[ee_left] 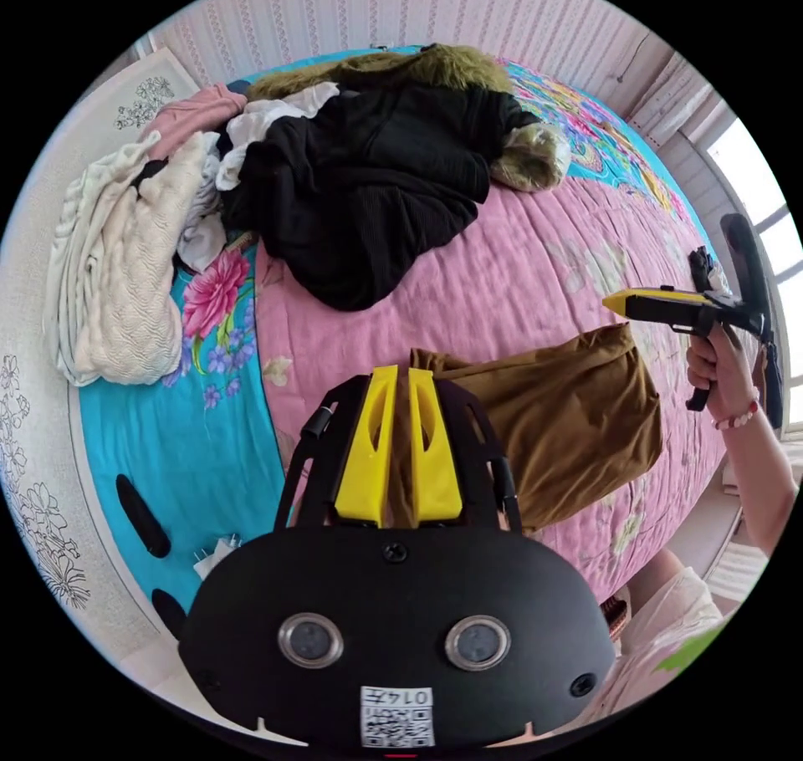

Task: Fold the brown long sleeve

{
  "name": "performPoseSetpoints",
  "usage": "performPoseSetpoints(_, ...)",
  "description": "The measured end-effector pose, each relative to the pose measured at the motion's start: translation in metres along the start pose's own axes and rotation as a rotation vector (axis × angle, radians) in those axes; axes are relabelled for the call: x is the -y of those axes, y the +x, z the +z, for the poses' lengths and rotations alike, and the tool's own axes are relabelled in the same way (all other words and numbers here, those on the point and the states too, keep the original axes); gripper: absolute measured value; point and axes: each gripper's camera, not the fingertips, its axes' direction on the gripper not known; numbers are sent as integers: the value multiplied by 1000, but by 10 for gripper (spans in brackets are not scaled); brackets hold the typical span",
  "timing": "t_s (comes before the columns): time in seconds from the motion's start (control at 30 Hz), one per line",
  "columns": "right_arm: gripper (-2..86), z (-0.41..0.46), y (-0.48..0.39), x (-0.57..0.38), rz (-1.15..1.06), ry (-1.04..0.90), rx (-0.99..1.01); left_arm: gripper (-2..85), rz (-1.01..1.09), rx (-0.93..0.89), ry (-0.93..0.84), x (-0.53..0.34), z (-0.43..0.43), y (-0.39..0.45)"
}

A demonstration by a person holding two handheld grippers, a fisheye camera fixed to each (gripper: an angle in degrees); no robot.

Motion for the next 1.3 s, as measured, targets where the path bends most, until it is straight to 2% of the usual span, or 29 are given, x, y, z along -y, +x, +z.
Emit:
performPoseSetpoints(0.1, 3, -18, -6, -8, -75, 9, 48, 41, 67, -12, -12, 1, -12, 11)
performPoseSetpoints(0.23, 20, -12, -18, -26, -183, -121, -25, 47, 122, 28, -51, 3, 0, 26)
performPoseSetpoints(0.33, 41, -1, -11, -30, -173, -175, -134, 48, 84, -7, -100, 21, 22, 22)
performPoseSetpoints(0.4, 50, 0, -1, -29, -140, -169, -139, 49, 54, -39, -112, 31, 32, 17)
performPoseSetpoints(0.63, 130, -56, 35, -49, -28, -37, 52, 88, 10, -130, -21, 27, -14, -1)
performPoseSetpoints(0.73, 166, -66, 54, -75, 35, -99, 154, 143, -52, -197, -54, 8, -26, -11)
performPoseSetpoints(0.8, 177, -67, 65, -92, 70, -142, 202, 146, -88, -228, -77, -2, -27, -17)
performPoseSetpoints(1.0, 169, -64, 88, -132, 145, -190, 249, 138, -201, -336, -116, -6, -6, -26)
performPoseSetpoints(1.17, 137, -67, 97, -151, 151, -195, 152, 146, -212, -310, -143, 13, 7, -11)
performPoseSetpoints(1.3, 120, -74, 101, -168, 116, -196, 113, 130, -151, -190, -156, 29, 3, 19)
